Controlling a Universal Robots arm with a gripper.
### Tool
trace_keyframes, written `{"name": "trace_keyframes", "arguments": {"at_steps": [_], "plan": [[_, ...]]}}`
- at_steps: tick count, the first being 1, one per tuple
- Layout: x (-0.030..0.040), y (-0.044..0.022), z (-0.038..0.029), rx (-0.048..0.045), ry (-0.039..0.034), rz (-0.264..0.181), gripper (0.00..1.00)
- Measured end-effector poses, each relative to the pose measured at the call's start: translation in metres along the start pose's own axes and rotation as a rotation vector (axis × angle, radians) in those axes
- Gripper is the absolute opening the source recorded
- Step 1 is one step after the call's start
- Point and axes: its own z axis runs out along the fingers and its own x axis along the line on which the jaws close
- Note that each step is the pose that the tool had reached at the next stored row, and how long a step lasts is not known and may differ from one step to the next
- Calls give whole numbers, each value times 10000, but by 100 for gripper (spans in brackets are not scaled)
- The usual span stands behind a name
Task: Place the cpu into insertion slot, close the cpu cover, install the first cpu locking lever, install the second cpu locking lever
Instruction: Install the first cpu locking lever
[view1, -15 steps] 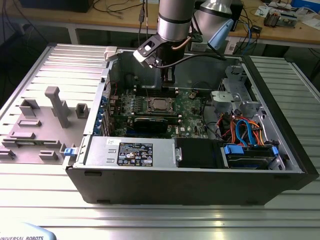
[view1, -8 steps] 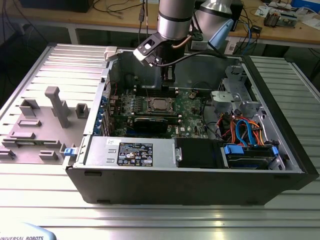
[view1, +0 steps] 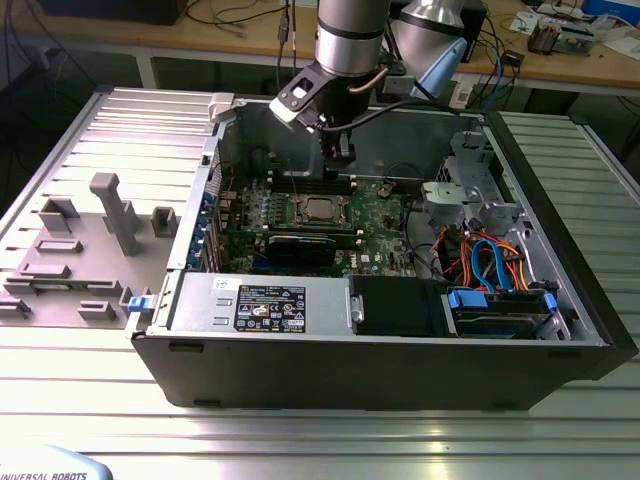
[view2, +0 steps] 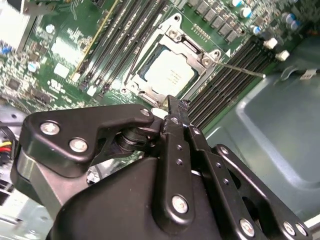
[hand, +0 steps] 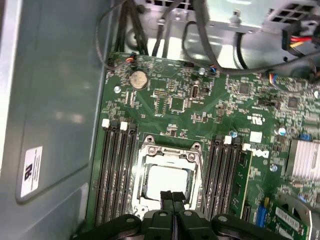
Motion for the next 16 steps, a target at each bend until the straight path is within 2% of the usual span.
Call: {"name": "trace_keyframes", "arguments": {"at_steps": [5, 7, 16], "plan": [[0, 0, 1, 20, -20, -1035, 11], [0, 0, 1, 33, -32, -1733, 11], [0, 0, 1, 72, -71, -3793, 11]]}}
